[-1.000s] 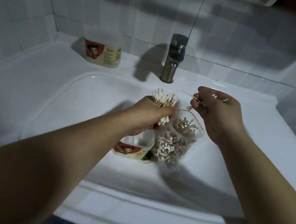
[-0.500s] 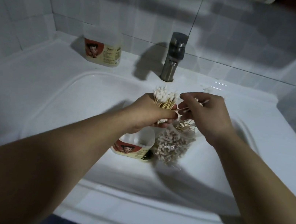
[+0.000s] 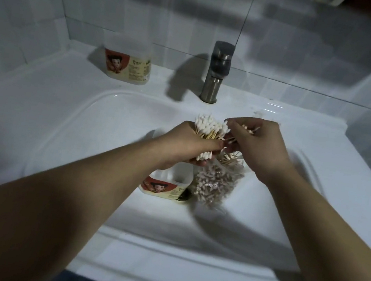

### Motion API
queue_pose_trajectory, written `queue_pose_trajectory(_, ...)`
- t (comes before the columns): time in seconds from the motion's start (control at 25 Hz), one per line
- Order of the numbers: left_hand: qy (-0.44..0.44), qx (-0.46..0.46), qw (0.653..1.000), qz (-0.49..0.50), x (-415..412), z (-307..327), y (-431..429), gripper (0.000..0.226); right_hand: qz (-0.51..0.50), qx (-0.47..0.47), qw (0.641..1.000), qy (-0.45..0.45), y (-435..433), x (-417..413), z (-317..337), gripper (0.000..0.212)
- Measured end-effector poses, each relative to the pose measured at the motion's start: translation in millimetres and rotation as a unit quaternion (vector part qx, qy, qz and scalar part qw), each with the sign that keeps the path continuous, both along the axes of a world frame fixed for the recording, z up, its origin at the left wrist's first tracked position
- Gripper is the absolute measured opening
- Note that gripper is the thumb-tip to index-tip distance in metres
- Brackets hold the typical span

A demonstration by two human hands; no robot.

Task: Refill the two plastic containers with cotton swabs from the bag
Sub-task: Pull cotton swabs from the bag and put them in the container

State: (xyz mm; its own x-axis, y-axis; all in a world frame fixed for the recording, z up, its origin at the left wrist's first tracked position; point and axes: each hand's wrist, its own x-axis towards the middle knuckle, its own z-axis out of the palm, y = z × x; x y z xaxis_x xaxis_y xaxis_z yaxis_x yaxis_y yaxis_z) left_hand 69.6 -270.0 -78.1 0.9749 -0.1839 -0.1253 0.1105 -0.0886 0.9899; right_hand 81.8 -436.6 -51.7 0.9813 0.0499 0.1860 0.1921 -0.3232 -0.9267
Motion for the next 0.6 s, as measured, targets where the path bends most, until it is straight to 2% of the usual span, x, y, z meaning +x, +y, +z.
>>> queue_pose_trajectory(0.12, 0.003, 0.015, 1.0, 0.004, 0.0, 0.7, 0.5, 0.009, 0.008, -0.054, 0.998, -0.026, -0.7, -0.7, 0.5, 0.014)
queue_pose_trajectory(0.4, 0.014, -0.011, 1.0, 0.016, 3.0, -3.3, 2.3, 0.007, -0.034, 0.054, 0.998, -0.023, -9.2, 8.2, 2.4, 0.009)
queue_pose_trajectory(0.6, 0.019, -0.036, 0.999, -0.01, -0.5, 2.3, -2.3, 0.009, -0.018, 0.019, 0.999, -0.027, -5.3, 6.2, 0.8, 0.011)
